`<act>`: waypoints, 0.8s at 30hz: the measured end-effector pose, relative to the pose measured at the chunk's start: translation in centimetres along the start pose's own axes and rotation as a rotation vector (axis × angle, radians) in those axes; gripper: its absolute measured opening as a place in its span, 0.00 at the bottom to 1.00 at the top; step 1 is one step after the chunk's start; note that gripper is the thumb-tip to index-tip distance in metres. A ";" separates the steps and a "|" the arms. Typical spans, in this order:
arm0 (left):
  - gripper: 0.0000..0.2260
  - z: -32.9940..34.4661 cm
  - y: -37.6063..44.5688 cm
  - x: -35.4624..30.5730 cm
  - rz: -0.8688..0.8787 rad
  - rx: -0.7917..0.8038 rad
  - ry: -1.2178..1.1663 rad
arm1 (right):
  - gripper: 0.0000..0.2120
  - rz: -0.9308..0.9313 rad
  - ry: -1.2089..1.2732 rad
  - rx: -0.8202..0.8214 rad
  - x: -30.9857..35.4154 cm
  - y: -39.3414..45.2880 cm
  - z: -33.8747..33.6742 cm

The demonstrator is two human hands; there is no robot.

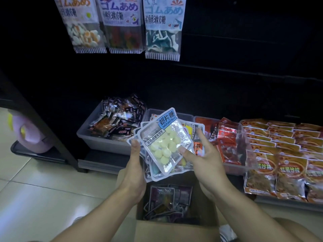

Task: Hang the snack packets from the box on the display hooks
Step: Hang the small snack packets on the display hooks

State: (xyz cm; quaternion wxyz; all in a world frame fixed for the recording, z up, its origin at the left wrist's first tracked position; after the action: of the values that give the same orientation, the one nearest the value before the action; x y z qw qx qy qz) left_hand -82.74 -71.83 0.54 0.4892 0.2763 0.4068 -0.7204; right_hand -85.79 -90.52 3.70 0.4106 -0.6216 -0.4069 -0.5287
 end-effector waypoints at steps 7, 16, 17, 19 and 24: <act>0.31 0.7 0.8 0.0 -0.004 0.047 -0.043 | 0.43 -0.053 -0.030 -0.035 1.3 -0.3 -0.5; 0.33 0.4 1.3 -0.2 -0.062 0.064 -0.127 | 0.41 -0.025 0.024 0.084 3.4 -1.3 0.4; 0.34 0.4 1.3 -0.3 -0.070 0.058 -0.146 | 0.39 -0.021 0.061 0.062 3.5 -1.3 0.3; 0.33 0.5 1.2 0.0 -0.112 0.042 -0.155 | 0.33 -0.029 0.131 0.020 4.1 -1.3 0.3; 0.26 0.8 0.8 1.1 -0.220 0.021 -0.209 | 0.20 -0.006 0.160 -0.041 3.3 -0.6 -0.5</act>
State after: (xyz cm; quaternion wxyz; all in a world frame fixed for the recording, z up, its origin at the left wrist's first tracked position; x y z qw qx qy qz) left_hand -82.42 -73.18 -0.14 0.4440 0.1587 0.3737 -0.7988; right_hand -86.17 -90.53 7.10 0.4274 -0.5845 -0.3636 -0.5861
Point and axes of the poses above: each hand's wrist, its own y-axis towards the middle knuckle, its own z-axis out of the palm, x = y × z, the point moved 9 cm from there along y, towards the middle knuckle, and after that the axes turned 9 degrees about -y, right-handed, at the moved point
